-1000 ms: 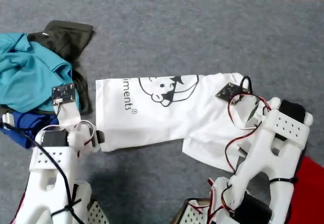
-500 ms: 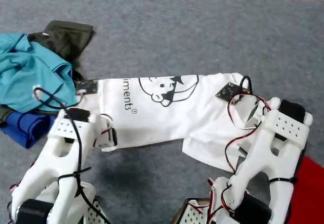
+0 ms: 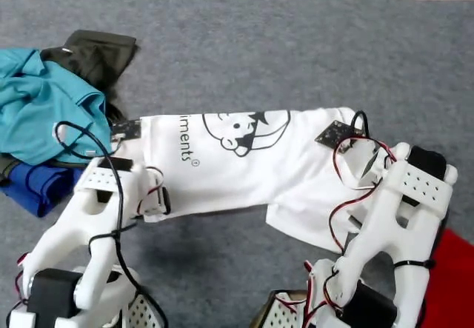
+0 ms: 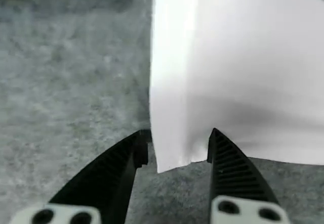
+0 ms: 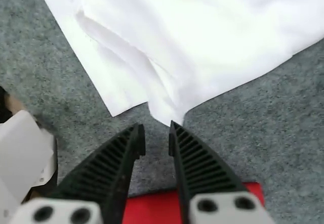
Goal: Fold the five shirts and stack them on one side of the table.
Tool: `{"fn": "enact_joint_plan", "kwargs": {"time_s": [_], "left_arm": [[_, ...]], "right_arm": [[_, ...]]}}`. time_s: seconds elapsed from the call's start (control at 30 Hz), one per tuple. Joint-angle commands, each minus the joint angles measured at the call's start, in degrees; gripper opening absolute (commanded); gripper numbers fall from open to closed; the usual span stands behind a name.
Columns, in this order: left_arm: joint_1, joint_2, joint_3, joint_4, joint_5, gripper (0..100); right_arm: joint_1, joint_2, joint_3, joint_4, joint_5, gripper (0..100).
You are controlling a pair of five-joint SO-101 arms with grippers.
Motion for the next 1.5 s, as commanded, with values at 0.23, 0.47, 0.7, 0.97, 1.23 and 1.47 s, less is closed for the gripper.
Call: {"fn": "enact_joint_plan", "kwargs": {"time_s": [0.23, 0.47, 0.7, 0.97, 1.23, 1.47], "left_arm": [[2.6, 1.8, -0.5, -1.3, -1.8, 13], [4.7, 2.2, -1.6, -3.9, -1.5, 10], [4.4, 2.2, -5.7, -4.7, 1.0, 2], [4.7, 2.2, -11.1, -4.3, 3.1, 3], [4.8, 2.3, -16.5, -3.3, 3.0, 3], [4.8, 2.3, -20.7, 2.0, 3.0, 3]], "right_arm": [[0.6, -1.3, 0.0, -1.8, 0.5, 10.3], [0.6, -1.3, 0.0, -1.6, 0.5, 10.4], [1.0, -1.3, 0.0, 4.7, 7.6, 10.5], [0.7, -1.6, 1.8, 8.2, 11.8, 10.5], [0.7, -1.4, 4.7, 5.4, 17.3, 11.4], [0.5, -1.3, 8.5, 0.4, 17.6, 18.5]]}}
